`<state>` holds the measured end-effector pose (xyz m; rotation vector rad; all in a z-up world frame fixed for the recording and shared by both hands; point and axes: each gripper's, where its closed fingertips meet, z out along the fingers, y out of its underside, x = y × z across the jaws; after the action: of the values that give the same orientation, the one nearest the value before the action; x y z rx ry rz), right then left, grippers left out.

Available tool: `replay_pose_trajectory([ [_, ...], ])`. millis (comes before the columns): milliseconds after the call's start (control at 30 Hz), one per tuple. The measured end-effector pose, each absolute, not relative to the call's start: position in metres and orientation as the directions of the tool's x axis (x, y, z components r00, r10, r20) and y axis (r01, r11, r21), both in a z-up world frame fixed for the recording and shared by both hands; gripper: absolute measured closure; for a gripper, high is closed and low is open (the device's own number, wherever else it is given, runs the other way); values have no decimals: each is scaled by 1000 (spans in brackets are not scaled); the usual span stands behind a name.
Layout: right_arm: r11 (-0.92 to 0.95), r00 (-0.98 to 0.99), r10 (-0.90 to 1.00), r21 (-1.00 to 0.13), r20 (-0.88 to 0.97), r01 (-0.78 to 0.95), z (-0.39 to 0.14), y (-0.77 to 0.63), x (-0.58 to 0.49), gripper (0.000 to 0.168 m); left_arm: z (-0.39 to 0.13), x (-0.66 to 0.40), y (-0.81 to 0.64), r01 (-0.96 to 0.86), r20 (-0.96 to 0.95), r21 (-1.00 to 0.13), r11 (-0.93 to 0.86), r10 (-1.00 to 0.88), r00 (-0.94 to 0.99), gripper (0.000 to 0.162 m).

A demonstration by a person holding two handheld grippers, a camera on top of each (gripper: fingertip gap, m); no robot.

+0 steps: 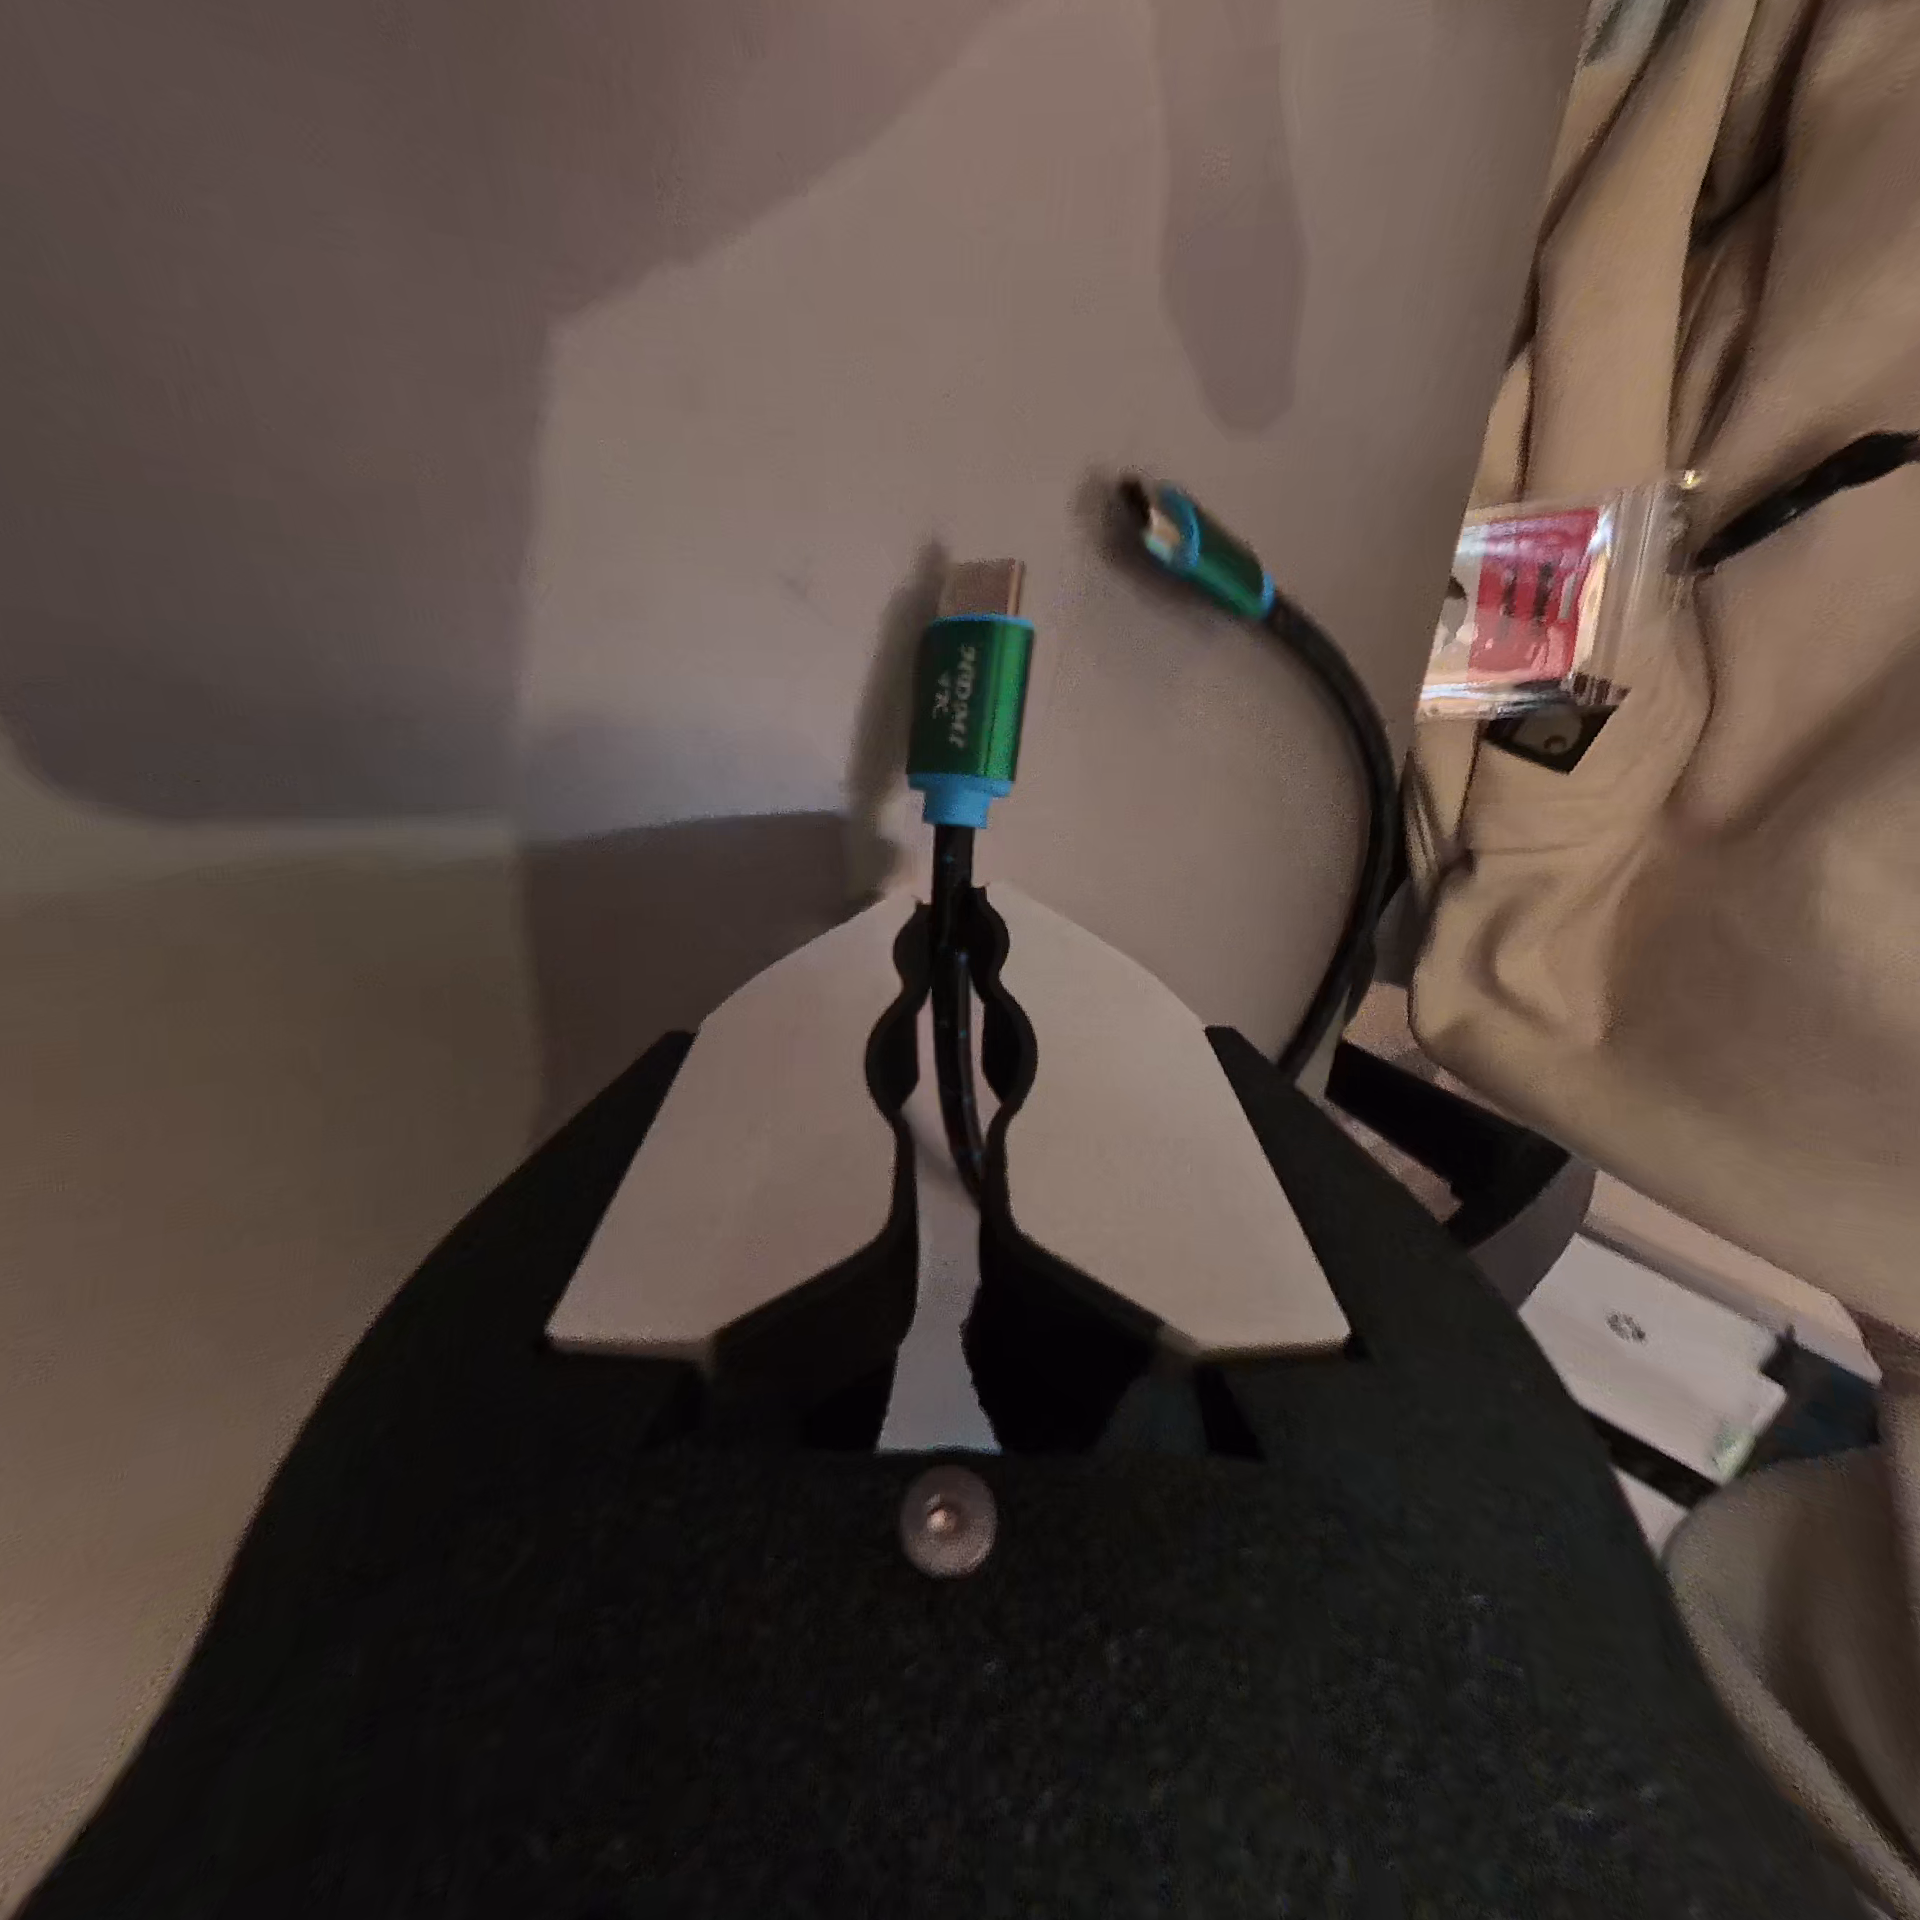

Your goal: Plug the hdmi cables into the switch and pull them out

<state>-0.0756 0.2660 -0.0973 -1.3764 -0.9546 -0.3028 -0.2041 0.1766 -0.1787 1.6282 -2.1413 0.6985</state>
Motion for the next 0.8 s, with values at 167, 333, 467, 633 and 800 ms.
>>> replay_pose_trajectory([
  [167, 221, 589, 304, -656, 749, 721, -96, 266, -74, 147, -134, -210, 194, -948, 368, -296, 119, -902, -228, 156],
  [333, 181, 490, 251, -537, 835, 824, -91, 262, -85, 146, -107, -227, 213, -960, 133, -281, -24, -991, -14, 156],
  [467, 109, 391, 211, -420, 896, 901, -85, 254, -97, 146, -84, -230, 230, -938, -91, -312, -149, -978, 186, 156],
  [633, 51, 299, 196, -314, 934, 948, -92, 249, -109, 146, -69, -219, 219, -887, -163, -385, -255, -927, 337, 156],
  [800, 53, 229, 187, -242, 955, 969, -100, 249, -116, 146, -80, -205, 199, -877, -122, -374, -301, -922, 368, 156],
])
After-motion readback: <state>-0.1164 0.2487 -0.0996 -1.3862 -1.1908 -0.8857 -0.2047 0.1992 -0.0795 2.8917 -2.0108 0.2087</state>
